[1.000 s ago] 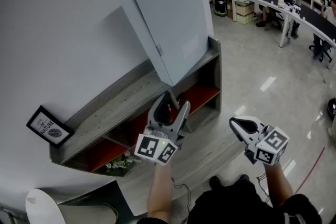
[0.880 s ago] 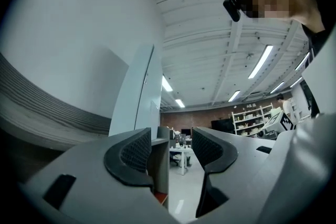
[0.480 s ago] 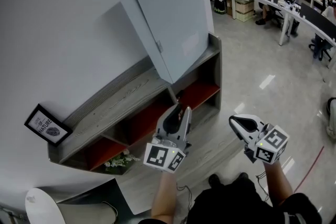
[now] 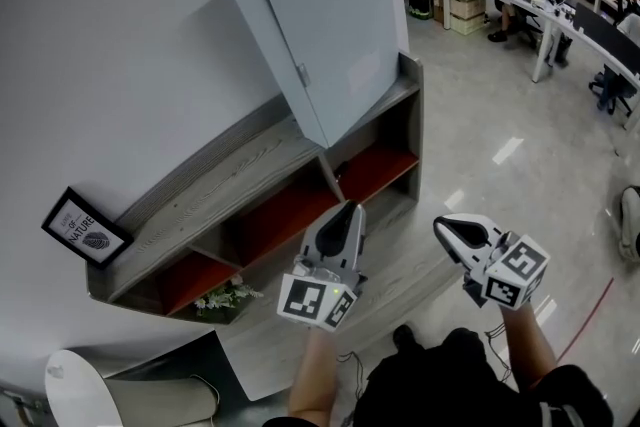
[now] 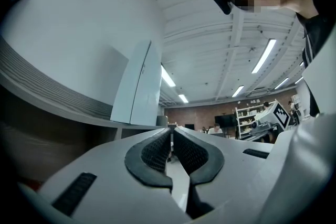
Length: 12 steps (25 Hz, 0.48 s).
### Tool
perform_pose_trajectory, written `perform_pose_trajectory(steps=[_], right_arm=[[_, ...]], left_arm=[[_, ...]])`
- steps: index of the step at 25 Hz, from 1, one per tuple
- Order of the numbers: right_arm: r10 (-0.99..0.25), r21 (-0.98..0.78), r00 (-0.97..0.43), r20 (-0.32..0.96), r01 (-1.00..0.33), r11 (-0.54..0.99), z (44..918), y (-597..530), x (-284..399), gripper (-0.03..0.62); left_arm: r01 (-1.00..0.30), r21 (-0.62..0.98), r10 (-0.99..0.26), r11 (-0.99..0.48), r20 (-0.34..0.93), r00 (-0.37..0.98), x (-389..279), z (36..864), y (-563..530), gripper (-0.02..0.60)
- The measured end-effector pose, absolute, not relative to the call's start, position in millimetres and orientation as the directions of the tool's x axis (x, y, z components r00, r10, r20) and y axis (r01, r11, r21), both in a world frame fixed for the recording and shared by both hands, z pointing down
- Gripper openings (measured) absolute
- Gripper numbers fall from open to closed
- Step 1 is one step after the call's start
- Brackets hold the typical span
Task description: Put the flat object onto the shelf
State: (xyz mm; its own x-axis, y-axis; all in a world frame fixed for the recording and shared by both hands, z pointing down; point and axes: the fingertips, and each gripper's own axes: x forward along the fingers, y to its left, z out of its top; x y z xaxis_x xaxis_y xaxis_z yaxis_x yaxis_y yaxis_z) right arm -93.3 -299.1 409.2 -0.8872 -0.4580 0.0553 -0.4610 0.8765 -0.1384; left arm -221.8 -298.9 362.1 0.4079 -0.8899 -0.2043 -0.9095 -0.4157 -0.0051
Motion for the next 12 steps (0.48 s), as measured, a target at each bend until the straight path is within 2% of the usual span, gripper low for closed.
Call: perform_pose_trajectory(steps=[12], right_arm=[[-0.4, -0.133, -0.916, 0.042, -0.402, 0.906, 403, -287, -64, 0.012]], left_arm=[[-0.938, 0.033, -0.931, -0.344, -0.144, 0.336, -190, 385, -266, 0.014]])
